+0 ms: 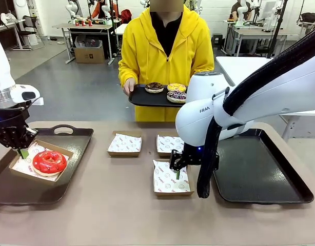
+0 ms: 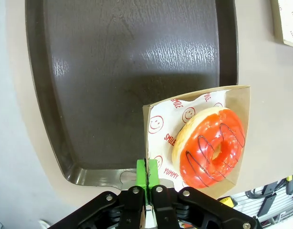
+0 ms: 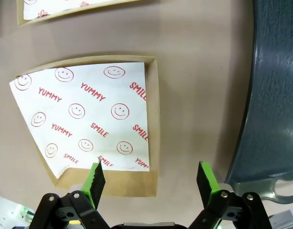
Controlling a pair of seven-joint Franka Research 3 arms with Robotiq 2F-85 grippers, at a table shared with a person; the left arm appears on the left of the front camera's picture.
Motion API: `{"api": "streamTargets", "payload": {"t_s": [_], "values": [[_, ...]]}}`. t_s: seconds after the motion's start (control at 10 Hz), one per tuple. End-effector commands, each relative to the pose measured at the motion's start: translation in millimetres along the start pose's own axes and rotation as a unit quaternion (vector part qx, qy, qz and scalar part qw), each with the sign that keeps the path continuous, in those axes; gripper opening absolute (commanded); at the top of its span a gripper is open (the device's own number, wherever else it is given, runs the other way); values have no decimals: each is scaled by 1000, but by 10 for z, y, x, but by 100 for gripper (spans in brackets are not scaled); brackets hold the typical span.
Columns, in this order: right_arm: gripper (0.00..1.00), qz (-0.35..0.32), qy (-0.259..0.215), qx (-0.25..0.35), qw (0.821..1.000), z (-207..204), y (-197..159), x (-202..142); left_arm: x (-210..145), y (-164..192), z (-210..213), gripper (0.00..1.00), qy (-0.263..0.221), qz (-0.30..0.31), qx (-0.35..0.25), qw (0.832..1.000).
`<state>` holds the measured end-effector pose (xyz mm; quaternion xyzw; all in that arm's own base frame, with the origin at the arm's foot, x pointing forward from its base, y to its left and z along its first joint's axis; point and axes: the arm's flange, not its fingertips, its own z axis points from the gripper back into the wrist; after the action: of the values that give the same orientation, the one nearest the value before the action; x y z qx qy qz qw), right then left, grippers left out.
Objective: Individually package the donuts and arrange them on the tray.
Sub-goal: Place the picked Paper togo box on the Handle tray while simultaneously picking up another Paper togo box from the table with the other hand.
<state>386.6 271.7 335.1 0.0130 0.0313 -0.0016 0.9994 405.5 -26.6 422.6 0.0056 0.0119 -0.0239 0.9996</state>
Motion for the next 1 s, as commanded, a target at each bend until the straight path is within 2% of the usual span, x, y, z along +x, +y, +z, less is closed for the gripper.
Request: {"api": "streamTargets", "payload": {"t_s": [0.0, 0.4, 0.9], "values": [[100, -8, -19, -11, 1000, -38, 40, 20, 0, 0, 0, 1, 0, 0, 0, 1000], [100, -24, -38, -15, 999, -136, 53, 75, 11, 37, -131, 1, -9, 21, -16, 1000], [100, -24, -34, -9, 999, -228, 36, 94, 2, 11, -361, 1, -21, 31, 9, 999]]}}
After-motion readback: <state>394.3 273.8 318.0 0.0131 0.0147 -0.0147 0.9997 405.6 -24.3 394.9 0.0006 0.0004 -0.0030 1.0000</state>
